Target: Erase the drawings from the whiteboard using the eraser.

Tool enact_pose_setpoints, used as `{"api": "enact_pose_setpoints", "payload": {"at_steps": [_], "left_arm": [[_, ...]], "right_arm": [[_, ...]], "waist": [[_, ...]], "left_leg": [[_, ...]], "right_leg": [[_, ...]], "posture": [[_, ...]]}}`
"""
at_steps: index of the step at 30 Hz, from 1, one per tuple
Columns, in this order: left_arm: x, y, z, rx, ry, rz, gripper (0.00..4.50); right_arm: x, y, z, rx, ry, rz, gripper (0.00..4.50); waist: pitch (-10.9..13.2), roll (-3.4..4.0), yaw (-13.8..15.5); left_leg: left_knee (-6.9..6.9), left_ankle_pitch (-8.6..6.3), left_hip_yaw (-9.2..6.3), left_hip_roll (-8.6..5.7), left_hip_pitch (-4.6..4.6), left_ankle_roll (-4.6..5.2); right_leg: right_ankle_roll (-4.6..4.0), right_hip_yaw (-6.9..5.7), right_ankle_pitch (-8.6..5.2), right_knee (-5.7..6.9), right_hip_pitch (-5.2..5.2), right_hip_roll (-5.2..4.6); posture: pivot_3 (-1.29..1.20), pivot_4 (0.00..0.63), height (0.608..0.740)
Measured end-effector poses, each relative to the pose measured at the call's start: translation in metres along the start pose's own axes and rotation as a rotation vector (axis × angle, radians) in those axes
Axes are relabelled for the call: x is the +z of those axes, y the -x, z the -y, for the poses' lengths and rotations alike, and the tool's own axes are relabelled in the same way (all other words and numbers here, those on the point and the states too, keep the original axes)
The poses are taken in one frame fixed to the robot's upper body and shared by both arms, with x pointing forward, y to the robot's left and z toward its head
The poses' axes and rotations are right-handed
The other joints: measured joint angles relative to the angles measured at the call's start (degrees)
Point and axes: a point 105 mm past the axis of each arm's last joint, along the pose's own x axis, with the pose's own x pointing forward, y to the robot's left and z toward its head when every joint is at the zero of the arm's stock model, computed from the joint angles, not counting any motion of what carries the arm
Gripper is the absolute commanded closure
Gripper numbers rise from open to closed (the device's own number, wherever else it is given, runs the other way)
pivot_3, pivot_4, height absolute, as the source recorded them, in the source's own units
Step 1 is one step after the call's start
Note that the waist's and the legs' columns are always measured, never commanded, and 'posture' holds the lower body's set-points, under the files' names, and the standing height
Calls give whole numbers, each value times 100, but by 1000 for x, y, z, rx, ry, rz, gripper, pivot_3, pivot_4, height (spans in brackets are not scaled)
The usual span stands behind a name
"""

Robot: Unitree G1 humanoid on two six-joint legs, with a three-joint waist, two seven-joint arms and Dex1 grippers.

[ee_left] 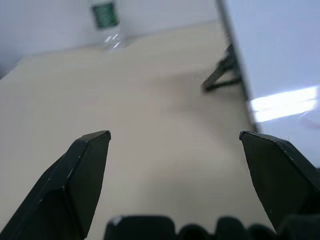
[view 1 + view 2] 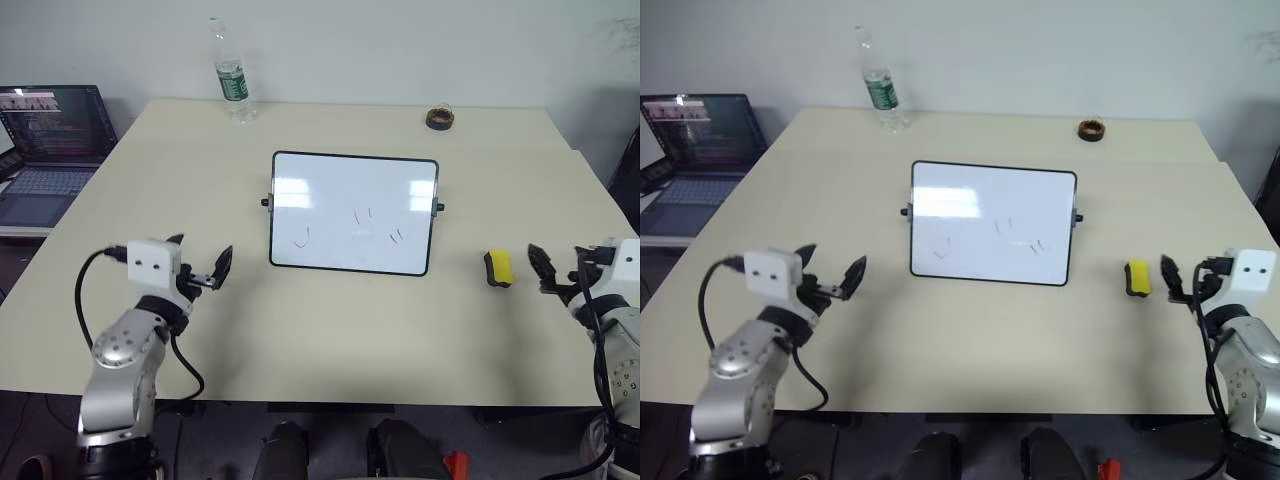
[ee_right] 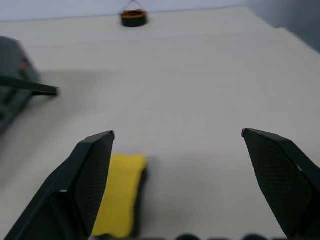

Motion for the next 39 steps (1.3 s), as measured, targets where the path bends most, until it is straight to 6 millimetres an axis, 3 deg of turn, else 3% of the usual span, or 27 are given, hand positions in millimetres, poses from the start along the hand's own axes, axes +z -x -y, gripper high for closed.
{"api": "enact_pose_setpoints", "payload": {"at_steps": [3,9,11,17,24,33,36,39], "left_arm": [[23,-13,20,-207,-41,52,0],[57,-37,79,-680,-63,65,0],[66,-38,97,-833,-86,70,0],[73,-43,121,-1092,-114,48,0],[74,-41,130,-1188,-135,61,0],[61,-38,125,-1172,-148,21,0],[56,-37,123,-1164,-140,6,0],[53,-37,122,-1158,-140,3,0]], "right_arm": [[-4,-1,-23,43,-25,-18,28],[2,-8,-36,29,-21,-23,28],[0,-10,-38,28,-45,-37,28],[-5,-25,-31,-21,-83,-75,28],[-23,-41,-34,-37,-68,-156,28],[-30,-44,-28,-80,-36,-163,28],[-35,-45,-29,-85,-46,-170,666],[-37,-44,-27,-94,-40,-174,1707]], "waist": [[1,1,-4],[4,1,10],[5,3,-5],[10,11,-59],[10,11,-78],[11,12,-81],[11,12,-74],[11,12,-72]], "left_leg": [[-2,0,1,-2,-3,0],[4,0,-5,-11,-20,1],[0,0,-2,-10,-19,1],[1,0,3,-6,-21,3],[-2,0,5,-4,-40,4],[-2,0,5,-3,-37,4],[0,0,4,-4,-38,4],[0,0,5,-5,-39,4]], "right_leg": [[1,0,0,-2,-3,5],[1,-9,0,-4,-10,12],[1,-7,0,-4,-12,12],[-1,-3,0,0,-21,19],[-2,2,-1,-1,-40,18],[-3,2,-1,1,-39,17],[-3,1,-1,1,-39,16],[-2,2,-1,1,-39,15]], "posture": [[0,150,740],[0,150,740],[0,150,740],[0,150,740],[0,150,740],[0,150,740],[0,150,740],[0,150,740]]}}
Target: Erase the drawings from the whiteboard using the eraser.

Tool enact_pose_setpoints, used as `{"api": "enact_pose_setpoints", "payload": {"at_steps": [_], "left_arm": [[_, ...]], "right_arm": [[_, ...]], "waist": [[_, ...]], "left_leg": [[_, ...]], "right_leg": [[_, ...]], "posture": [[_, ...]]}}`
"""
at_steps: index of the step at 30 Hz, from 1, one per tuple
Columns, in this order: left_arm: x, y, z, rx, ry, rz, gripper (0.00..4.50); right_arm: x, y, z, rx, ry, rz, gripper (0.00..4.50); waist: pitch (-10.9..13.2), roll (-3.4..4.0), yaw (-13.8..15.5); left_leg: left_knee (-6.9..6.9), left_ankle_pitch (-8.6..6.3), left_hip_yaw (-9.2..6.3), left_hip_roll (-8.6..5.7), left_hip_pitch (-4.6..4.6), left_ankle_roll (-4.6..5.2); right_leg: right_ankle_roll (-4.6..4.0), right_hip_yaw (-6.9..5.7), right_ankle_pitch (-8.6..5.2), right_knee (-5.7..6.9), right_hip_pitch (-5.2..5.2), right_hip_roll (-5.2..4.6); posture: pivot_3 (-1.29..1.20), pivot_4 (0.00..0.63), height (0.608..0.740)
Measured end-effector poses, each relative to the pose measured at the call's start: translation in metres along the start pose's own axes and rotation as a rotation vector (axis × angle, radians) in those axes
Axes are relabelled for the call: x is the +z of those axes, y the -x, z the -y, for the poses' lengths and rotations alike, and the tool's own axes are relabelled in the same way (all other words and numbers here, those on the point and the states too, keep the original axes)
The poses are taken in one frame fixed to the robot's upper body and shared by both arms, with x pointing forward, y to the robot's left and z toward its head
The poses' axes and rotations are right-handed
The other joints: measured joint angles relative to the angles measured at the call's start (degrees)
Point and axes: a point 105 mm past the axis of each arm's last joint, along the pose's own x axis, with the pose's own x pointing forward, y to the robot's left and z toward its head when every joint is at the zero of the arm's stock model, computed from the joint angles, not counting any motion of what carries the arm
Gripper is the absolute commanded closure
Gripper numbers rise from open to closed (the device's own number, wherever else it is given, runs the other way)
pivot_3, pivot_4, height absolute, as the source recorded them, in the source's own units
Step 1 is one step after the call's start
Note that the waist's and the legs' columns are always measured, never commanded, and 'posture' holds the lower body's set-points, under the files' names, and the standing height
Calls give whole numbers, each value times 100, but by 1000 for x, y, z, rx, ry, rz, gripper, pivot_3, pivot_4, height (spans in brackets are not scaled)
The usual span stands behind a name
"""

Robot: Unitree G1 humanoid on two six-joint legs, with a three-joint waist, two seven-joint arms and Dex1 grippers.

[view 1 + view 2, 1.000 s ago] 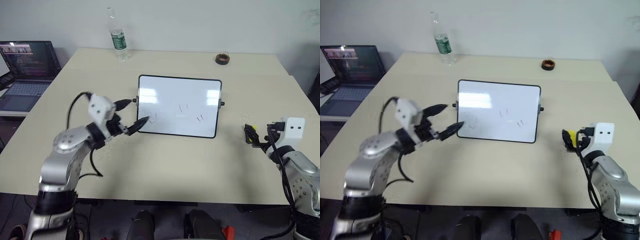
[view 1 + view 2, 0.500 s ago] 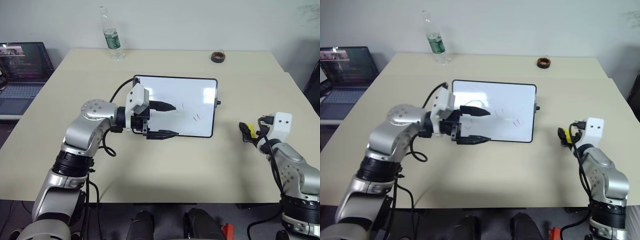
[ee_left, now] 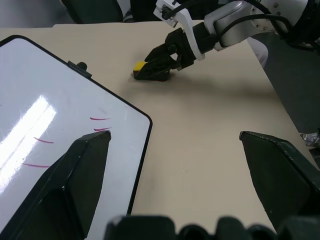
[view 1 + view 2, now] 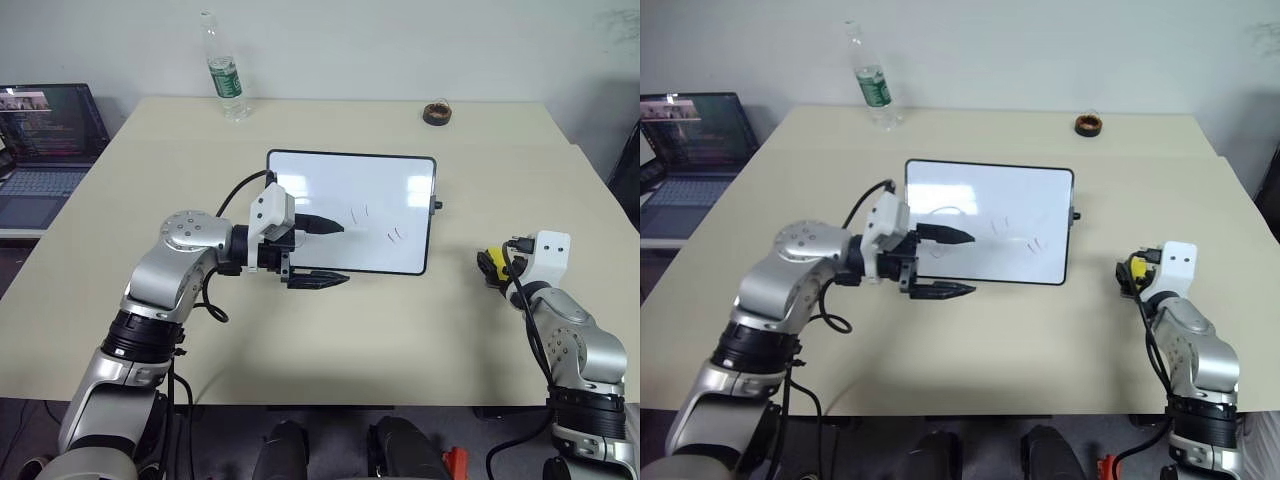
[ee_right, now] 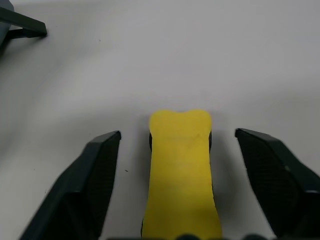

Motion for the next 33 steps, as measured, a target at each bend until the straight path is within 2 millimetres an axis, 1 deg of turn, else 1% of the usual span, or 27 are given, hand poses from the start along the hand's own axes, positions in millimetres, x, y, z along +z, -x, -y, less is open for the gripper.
{"api": "enact_pose_setpoints", "payload": {"at_steps": [1,2,4,5,6,10,13,16,18,20,22,24,25,26,28,29,31,33], "left_arm": [[-1,0,0,2,-3,0,0],[-1,1,0,3,-4,0,0],[-4,2,1,6,1,-4,0],[-5,2,2,8,6,-6,0],[-7,3,2,12,11,-10,0],[-18,8,4,43,46,-21,0],[-25,15,6,94,79,-31,0],[-36,28,13,187,146,-47,0],[-40,33,19,239,185,-51,0],[-41,36,22,280,206,-56,0],[-43,40,27,319,210,-66,0],[-55,46,35,357,245,-100,0],[-60,47,38,367,265,-113,0],[-63,48,40,372,274,-119,0],[-63,48,40,374,254,-118,0],[-62,49,39,375,234,-116,0],[-61,49,39,373,209,-113,0],[-63,50,38,369,205,-113,0]], "right_arm": [[-1,0,1,-3,1,-2,1956],[-2,-1,2,-7,5,-5,2381],[-2,-1,2,-12,9,-4,3076],[-2,-1,2,-13,10,-2,3362],[-2,-1,2,-13,9,-1,3462],[-2,-1,1,-11,8,0,3462],[0,0,-1,-1,10,6,3463],[15,10,-11,55,34,66,3463],[27,19,-23,120,61,110,3464],[34,28,-37,197,101,137,3464],[32,38,-53,295,172,126,3464],[24,51,-73,411,275,98,3465],[21,55,-81,454,305,89,3465],[19,56,-89,489,341,84,3465],[19,57,-108,556,402,98,3470],[23,58,-119,588,436,124,3476],[32,56,-135,616,487,183,3482],[36,50,-145,616,515,219,3482]], "waist": [[0,0,0],[0,0,0],[0,0,-1],[0,0,-2],[0,0,-4],[0,0,-8],[1,2,-19],[3,6,-39],[3,6,-35],[3,6,-27],[3,6,-21],[3,7,-18],[4,6,-18],[4,5,-18],[4,5,-18],[4,5,-19],[4,5,-19],[4,5,-21]], "left_leg": [[0,0,0,0,0,0],[0,0,0,0,1,0],[0,0,-1,2,1,0],[0,0,-1,2,1,0],[0,0,-1,2,2,0],[0,0,-1,1,2,0],[0,0,-1,6,2,0],[-3,0,-4,14,0,0],[-2,0,-7,14,0,0],[2,0,-12,14,2,0],[2,0,-11,13,7,0],[1,-1,-12,15,10,1],[3,0,-13,13,10,0],[5,0,-13,12,10,0],[7,1,-13,9,15,0],[7,2,-13,9,20,1],[7,2,-13,11,23,1],[6,1,-12,10,21,0]], "right_leg": [[0,-1,0,0,0,0],[0,0,0,1,0,0],[0,0,0,2,0,0],[0,0,0,2,0,0],[0,0,0,2,0,0],[0,1,0,3,0,0],[0,2,0,3,-1,-2],[0,3,0,3,-4,-12],[0,0,0,3,-3,-12],[0,-4,0,3,2,-12],[0,-3,0,3,8,-12],[0,-2,-1,-1,10,-15],[0,-4,0,0,10,-16],[0,-5,0,0,12,-15],[-1,-6,0,3,14,-13],[0,-6,0,3,17,-11],[-1,-7,1,3,21,-9],[-4,-7,2,1,20,-8]], "posture": [[0,150,740],[0,150,740],[0,150,740],[0,150,740],[0,150,740],[0,150,740],[0,150,740],[0,150,740],[0,150,740],[0,150,740],[0,150,740],[0,150,740],[0,150,740],[0,150,740],[0,150,740],[0,150,740],[0,150,740],[0,150,740]]}}
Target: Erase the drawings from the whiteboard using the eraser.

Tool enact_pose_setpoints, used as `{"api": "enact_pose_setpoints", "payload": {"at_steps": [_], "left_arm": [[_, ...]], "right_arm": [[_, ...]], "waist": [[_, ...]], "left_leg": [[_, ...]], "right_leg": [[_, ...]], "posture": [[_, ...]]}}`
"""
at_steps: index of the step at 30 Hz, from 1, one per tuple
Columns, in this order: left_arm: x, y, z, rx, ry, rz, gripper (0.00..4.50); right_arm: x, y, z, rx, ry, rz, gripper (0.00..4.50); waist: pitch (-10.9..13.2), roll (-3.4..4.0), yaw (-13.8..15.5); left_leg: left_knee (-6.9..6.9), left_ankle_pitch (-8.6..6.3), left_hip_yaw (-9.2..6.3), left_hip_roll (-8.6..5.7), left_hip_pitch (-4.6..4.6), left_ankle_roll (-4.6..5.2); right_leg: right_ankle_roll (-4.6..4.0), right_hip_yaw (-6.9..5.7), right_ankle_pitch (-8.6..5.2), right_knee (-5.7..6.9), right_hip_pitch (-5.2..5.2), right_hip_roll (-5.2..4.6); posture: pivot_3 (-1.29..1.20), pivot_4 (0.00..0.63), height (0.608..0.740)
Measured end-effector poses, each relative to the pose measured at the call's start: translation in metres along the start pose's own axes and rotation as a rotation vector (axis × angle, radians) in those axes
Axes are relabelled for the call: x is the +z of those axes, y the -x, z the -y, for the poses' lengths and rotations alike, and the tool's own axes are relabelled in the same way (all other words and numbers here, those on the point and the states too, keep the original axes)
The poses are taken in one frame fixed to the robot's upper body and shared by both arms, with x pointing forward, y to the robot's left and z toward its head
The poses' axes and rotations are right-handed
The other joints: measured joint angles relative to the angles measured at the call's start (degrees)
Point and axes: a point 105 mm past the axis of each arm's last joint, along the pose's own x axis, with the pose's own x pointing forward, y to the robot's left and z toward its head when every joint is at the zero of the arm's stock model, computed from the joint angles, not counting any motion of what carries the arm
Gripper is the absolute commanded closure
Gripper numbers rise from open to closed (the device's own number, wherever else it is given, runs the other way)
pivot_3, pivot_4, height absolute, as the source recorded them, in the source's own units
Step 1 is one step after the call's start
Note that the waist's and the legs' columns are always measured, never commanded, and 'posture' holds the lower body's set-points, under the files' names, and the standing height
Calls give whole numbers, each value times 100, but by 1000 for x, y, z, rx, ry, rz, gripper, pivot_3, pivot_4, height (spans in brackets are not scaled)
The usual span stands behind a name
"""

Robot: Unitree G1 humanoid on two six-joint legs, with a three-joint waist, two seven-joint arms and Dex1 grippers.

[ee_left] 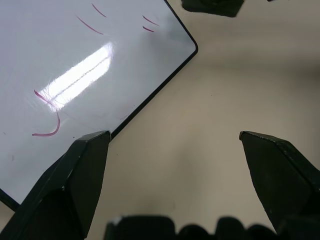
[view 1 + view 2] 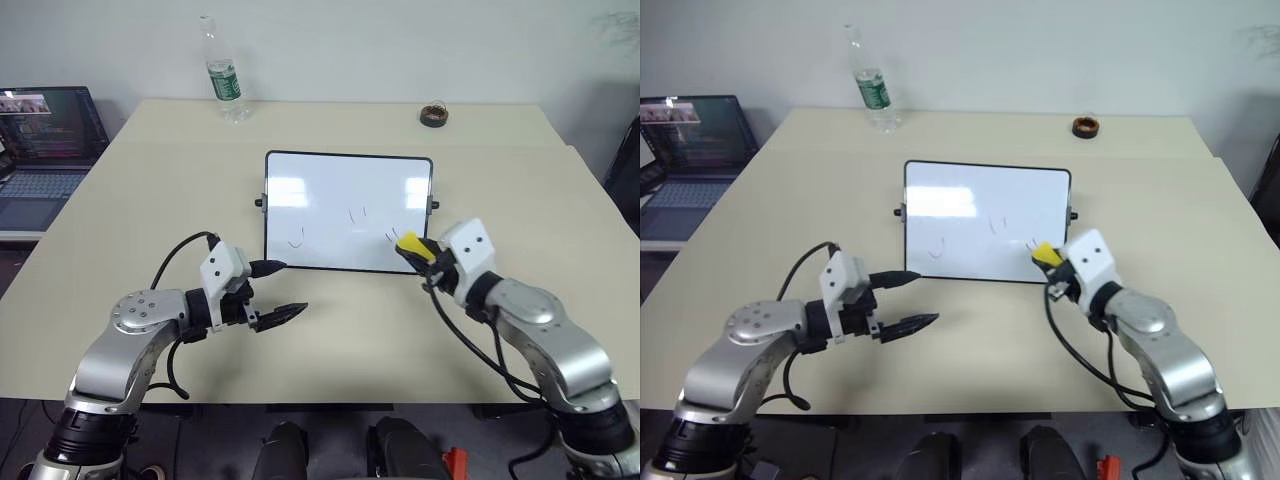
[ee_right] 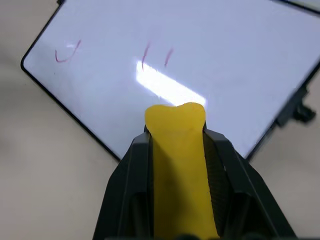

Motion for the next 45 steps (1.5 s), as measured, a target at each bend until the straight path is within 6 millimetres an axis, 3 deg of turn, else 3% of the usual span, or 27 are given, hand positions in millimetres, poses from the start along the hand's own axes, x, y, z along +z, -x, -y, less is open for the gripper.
{"api": "enact_pose_setpoints", "payload": {"at_steps": [3,7,12,18,26,29,33,35,38,42,45], "left_arm": [[-1,-4,-3,-3,-2,7,0],[0,-9,0,-21,-17,10,0],[3,-16,2,-38,-24,19,0],[8,-20,5,-52,-29,19,0],[15,-23,5,-51,-23,15,0],[20,-24,6,-58,-28,26,0],[23,-25,6,-57,-27,28,0],[23,-25,6,-53,-25,29,0],[23,-25,6,-52,-18,25,0],[24,-25,7,-56,-19,26,0],[24,-25,7,-56,-18,26,0]], "right_arm": [[-1,-27,9,-103,61,4,3482],[-14,-34,27,-195,141,-24,3482],[-21,-41,11,-118,217,-38,3483],[-38,-36,-8,-15,264,-88,3485],[-24,-36,28,-193,251,-61,3486],[-29,-33,19,-122,259,-97,3486],[-45,-28,-10,50,281,-166,3487],[-46,-29,-13,61,283,-171,3487],[-39,-35,-7,-10,271,-140,3488],[-23,-35,31,-189,281,-102,3488],[-24,-33,33,-185,289,-109,3488]], "waist": [[0,-1,0],[0,-2,79],[-5,-8,76],[-7,-12,69],[-8,-14,79],[-10,-16,79],[-11,-17,66],[-11,-17,43],[-11,-18,29],[-11,-19,56],[-11,-19,84]], "left_leg": [[1,0,1,-2,-5,-1],[-2,-1,0,0,-14,-1],[0,-1,1,0,10,-1],[4,0,1,2,26,1],[4,3,-1,1,25,0],[4,2,-1,0,25,1],[4,2,0,1,32,1],[4,3,1,2,34,1],[4,3,1,3,34,1],[4,4,0,-1,31,1],[3,4,-1,0,30,1]], "right_leg": [[-1,0,1,0,-4,-2],[0,-3,0,-6,-8,-5],[-1,0,1,1,9,-6],[-4,2,3,10,19,-1],[-3,-1,5,9,20,-1],[-3,0,5,8,21,-1],[-2,2,5,7,26,-1],[-3,3,5,8,26,0],[-1,4,5,9,26,2],[-3,1,7,6,27,1],[-4,1,7,4,26,0]], "posture": [[0,150,740],[0,150,740],[0,150,740],[0,150,740],[0,150,740],[0,150,740],[0,150,740],[0,150,740],[0,150,740],[0,150,740],[0,150,740]]}}
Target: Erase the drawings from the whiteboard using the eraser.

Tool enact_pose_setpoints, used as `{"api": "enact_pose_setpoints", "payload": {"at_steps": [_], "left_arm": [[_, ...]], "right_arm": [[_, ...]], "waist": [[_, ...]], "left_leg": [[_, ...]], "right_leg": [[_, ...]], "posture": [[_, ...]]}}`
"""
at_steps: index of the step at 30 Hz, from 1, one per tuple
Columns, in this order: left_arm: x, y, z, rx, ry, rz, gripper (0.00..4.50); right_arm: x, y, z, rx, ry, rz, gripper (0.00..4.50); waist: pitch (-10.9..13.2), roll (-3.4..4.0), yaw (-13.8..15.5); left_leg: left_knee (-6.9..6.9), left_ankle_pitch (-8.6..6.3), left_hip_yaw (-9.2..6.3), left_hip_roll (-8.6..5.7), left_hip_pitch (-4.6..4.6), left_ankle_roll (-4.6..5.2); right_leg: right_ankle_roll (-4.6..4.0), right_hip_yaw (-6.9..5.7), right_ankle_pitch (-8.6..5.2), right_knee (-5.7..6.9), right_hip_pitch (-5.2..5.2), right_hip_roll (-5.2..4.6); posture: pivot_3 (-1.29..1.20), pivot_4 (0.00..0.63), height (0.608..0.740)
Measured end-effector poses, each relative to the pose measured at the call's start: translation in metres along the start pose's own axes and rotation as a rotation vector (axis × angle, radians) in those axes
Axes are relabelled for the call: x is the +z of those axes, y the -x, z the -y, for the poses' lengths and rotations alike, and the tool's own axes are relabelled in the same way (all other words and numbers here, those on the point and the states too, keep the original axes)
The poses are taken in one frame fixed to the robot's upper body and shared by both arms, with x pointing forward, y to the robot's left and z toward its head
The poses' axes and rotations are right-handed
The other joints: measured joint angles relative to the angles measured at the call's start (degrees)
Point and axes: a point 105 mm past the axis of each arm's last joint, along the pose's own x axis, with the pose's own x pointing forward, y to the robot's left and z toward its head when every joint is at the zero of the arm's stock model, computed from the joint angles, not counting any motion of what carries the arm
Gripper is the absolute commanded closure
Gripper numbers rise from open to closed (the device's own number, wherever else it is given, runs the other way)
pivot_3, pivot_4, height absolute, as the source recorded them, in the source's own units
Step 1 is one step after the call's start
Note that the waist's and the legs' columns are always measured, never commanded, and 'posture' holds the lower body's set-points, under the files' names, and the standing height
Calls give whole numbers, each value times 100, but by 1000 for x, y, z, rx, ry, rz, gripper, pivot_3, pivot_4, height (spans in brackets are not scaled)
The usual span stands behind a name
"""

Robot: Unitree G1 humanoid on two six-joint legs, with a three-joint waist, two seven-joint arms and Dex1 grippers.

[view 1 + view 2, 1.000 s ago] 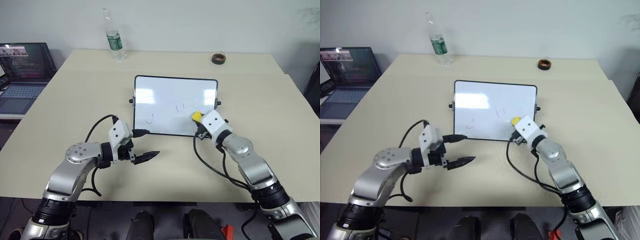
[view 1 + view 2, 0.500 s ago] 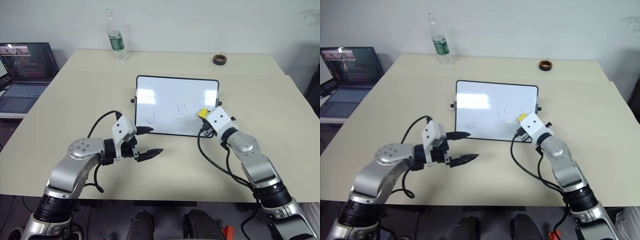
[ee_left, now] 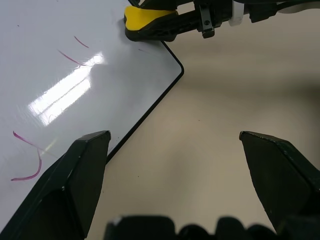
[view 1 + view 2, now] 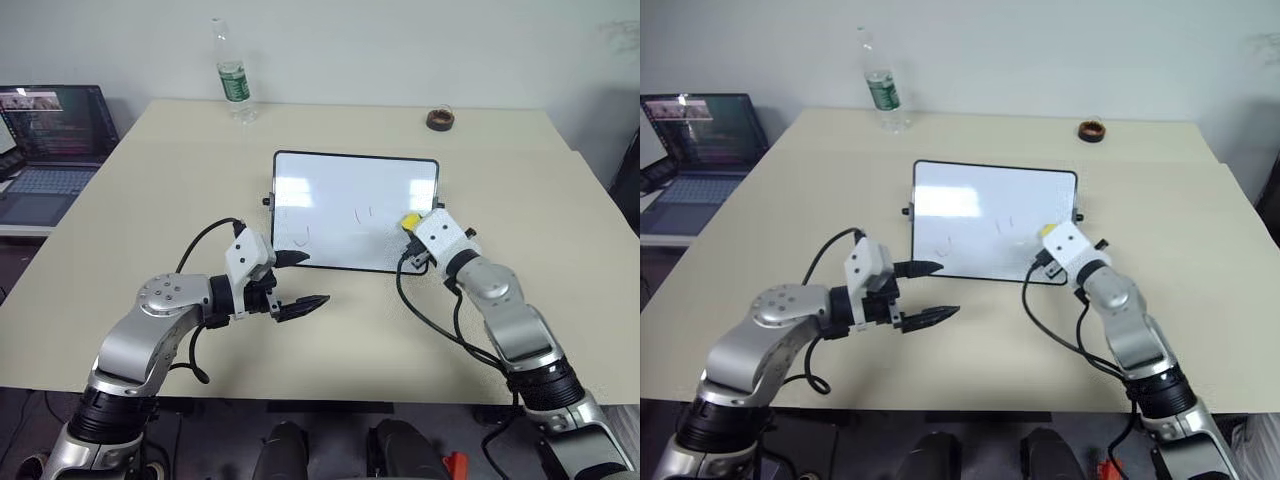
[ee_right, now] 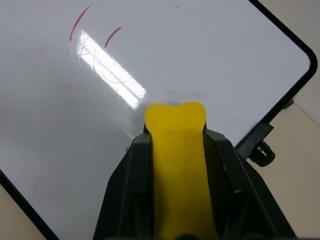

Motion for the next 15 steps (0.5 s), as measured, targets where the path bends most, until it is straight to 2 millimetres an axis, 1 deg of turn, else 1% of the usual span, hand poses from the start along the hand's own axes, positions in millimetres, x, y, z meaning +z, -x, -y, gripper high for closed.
{"api": "enact_pose_setpoints", "payload": {"at_steps": [2,6,8,11,13,15], "left_arm": [[0,0,0,-1,0,1,0],[2,0,2,-5,-8,4,0],[3,0,2,-6,-10,5,0],[3,0,2,-5,-10,4,0],[2,0,2,-6,-9,4,0],[2,0,2,-6,-7,3,0]], "right_arm": [[-6,4,-6,42,8,-21,3488],[-18,15,-34,208,49,-69,3488],[-20,18,-45,257,46,-80,3488],[-18,16,-45,244,31,-71,3488],[-13,12,-44,211,11,-55,3488],[-7,6,-32,144,-5,-36,3488]], "waist": [[0,0,0],[-3,-5,-4],[-3,-5,-30],[-3,-6,-56],[-3,-6,-78],[-3,-5,-84]], "left_leg": [[0,0,0,0,0,0],[0,0,0,2,5,0],[0,0,1,4,7,0],[0,0,1,4,8,1],[0,1,2,4,7,1],[1,1,1,3,6,1]], "right_leg": [[0,0,0,-1,1,0],[10,1,-6,-1,3,0],[16,4,-9,0,4,1],[18,3,-10,0,4,2],[17,5,-9,1,3,2],[19,4,-8,1,3,2]], "posture": [[0,150,740],[0,150,740],[0,150,740],[0,150,740],[0,150,740],[0,150,740]]}}
